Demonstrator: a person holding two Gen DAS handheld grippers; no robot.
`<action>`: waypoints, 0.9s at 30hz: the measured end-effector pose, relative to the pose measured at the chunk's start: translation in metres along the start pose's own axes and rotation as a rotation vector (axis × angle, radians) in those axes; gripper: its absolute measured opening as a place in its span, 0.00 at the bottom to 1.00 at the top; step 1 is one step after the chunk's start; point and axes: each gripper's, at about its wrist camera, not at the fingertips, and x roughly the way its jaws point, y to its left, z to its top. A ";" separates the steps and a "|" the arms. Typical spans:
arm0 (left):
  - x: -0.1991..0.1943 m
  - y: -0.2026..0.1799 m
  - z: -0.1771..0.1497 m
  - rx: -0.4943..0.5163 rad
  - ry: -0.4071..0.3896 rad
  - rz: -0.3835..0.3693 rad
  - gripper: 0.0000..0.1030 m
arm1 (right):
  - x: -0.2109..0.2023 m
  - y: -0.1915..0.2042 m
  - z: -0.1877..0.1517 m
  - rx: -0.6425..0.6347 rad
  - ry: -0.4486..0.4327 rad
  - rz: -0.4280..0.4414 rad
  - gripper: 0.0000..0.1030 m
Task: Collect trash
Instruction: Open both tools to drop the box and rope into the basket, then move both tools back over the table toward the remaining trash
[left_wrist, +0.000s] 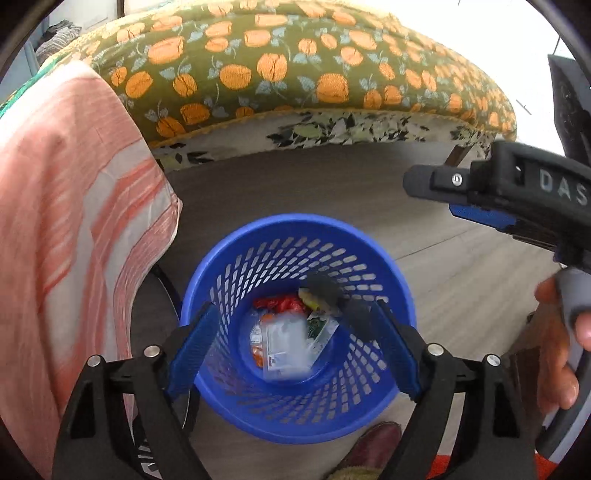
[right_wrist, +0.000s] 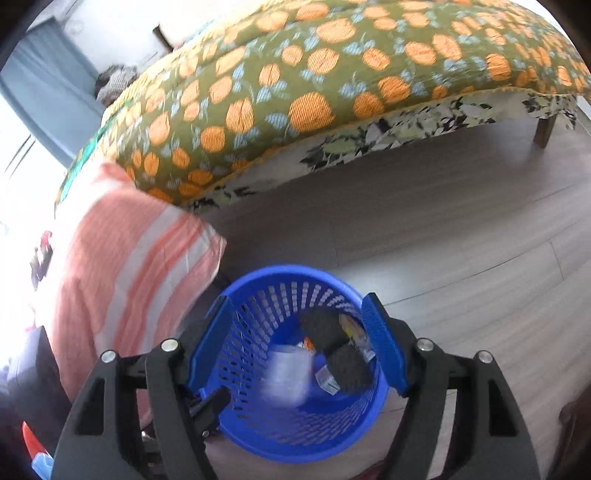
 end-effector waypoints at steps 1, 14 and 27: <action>-0.005 -0.001 0.000 0.000 -0.009 -0.004 0.83 | -0.005 0.001 0.002 0.008 -0.015 -0.006 0.74; -0.160 0.009 -0.042 0.012 -0.154 -0.192 0.90 | -0.065 0.078 0.005 -0.107 -0.191 -0.055 0.85; -0.241 0.170 -0.133 -0.087 -0.190 0.153 0.92 | -0.072 0.236 -0.064 -0.490 -0.242 0.037 0.86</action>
